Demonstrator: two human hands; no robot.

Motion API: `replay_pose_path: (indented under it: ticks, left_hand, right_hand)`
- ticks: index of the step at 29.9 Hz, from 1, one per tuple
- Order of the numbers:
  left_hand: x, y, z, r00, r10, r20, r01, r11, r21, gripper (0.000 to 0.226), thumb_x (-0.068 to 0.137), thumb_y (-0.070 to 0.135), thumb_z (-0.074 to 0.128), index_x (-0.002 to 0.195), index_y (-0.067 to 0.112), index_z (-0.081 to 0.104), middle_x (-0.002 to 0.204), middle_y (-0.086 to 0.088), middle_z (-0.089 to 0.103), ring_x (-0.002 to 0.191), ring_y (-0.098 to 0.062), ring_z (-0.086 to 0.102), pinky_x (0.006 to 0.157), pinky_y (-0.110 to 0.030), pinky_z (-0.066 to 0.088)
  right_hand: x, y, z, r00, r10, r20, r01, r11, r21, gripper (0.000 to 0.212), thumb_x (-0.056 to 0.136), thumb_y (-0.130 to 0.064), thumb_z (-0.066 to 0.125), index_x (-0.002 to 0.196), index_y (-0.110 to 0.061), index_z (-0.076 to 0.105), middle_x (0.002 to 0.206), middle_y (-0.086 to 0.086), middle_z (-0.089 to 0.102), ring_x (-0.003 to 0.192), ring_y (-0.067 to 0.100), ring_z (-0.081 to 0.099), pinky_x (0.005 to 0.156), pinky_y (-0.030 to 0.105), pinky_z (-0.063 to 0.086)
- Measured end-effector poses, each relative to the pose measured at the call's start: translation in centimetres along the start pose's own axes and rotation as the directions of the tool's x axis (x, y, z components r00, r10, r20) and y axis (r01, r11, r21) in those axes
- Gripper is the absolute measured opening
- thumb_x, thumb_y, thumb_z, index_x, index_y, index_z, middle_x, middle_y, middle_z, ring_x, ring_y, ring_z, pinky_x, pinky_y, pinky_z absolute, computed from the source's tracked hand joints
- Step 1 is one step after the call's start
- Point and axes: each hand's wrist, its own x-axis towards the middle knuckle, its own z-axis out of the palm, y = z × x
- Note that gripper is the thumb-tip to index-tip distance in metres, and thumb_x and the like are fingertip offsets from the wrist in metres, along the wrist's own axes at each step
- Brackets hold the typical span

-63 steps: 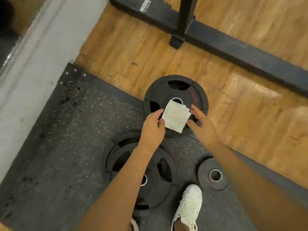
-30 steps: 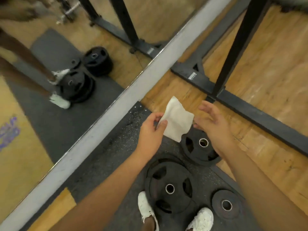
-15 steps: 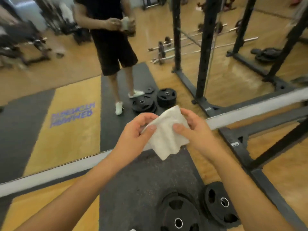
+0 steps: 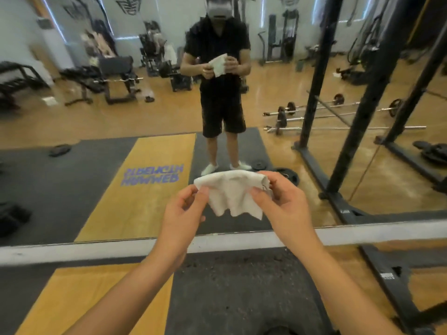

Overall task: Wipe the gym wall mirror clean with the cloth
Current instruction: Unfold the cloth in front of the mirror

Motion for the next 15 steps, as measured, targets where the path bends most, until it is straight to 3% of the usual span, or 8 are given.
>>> replay_pose_path:
  ticks: [3,5,8,10,13,15]
  left_hand:
    - [-0.2,1.2,-4.9,0.999,0.019,-0.041,-0.021,0.999,-0.047,0.012,0.102,0.023,0.061,0.103,0.028,0.072,0.081,0.009,0.075,0.08,-0.003,0.068,0.074,-0.02,0.054]
    - [0.0,1.8,-7.9,0.999,0.033,-0.019,-0.034,0.997,-0.062,0.012,0.101,0.031,0.066,0.108,0.025,0.073,0.089,-0.004,0.078,0.085,-0.012,0.07,0.077,-0.024,0.053]
    - [0.2,2.7,-11.9,0.997,0.039,0.068,-0.033,0.995,-0.096,0.057,0.093,0.059,0.063,0.098,0.003,0.072,0.088,-0.018,0.072,0.078,-0.021,0.062,0.072,-0.03,0.044]
    - [0.1,3.4,-14.1,0.994,-0.009,0.108,0.021,0.994,-0.111,0.068,0.085,0.064,0.067,0.091,-0.003,0.072,0.082,-0.018,0.068,0.075,-0.02,0.062,0.071,-0.03,0.048]
    - [-0.2,3.5,-16.7,0.993,-0.037,0.116,0.054,0.987,-0.149,0.031,0.082,0.038,0.073,0.073,0.009,0.069,0.078,-0.011,0.063,0.076,-0.021,0.06,0.072,-0.031,0.05]
    - [-0.5,3.1,-18.3,0.997,-0.029,0.076,0.042,0.984,-0.175,0.028,0.091,0.02,0.07,0.067,0.015,0.057,0.075,-0.007,0.059,0.075,-0.019,0.055,0.069,-0.03,0.046]
  right_hand:
    - [0.1,-1.3,4.4,0.997,0.039,0.063,-0.041,0.999,0.024,0.039,0.101,-0.004,0.062,0.122,-0.036,0.067,0.113,-0.008,0.073,0.107,0.014,0.069,0.088,0.034,0.059]
    - [-0.1,-1.9,7.1,0.995,0.033,0.096,-0.031,0.999,-0.017,0.04,0.102,-0.003,0.06,0.126,-0.034,0.066,0.117,-0.01,0.072,0.111,0.012,0.067,0.09,0.029,0.056]
    - [-0.6,-3.1,10.5,0.985,0.018,0.169,-0.007,0.998,-0.066,0.044,0.102,0.0,0.058,0.122,-0.038,0.068,0.12,-0.014,0.07,0.113,0.008,0.065,0.087,0.02,0.052]
    - [-1.0,-3.8,12.4,0.982,0.019,0.188,-0.005,0.997,-0.074,0.051,0.1,0.005,0.058,0.118,-0.041,0.069,0.125,-0.022,0.067,0.118,0.002,0.062,0.089,0.016,0.05]
    - [-1.4,-4.0,15.0,0.987,0.05,0.151,-0.044,0.998,-0.046,0.051,0.098,0.005,0.062,0.123,-0.04,0.068,0.128,-0.016,0.067,0.121,0.004,0.061,0.091,0.019,0.053]
    - [-1.8,-4.0,16.8,0.977,0.188,0.103,-0.192,0.981,0.032,0.053,0.096,-0.007,0.069,0.136,-0.041,0.059,0.131,-0.004,0.064,0.117,0.011,0.065,0.093,0.027,0.057]
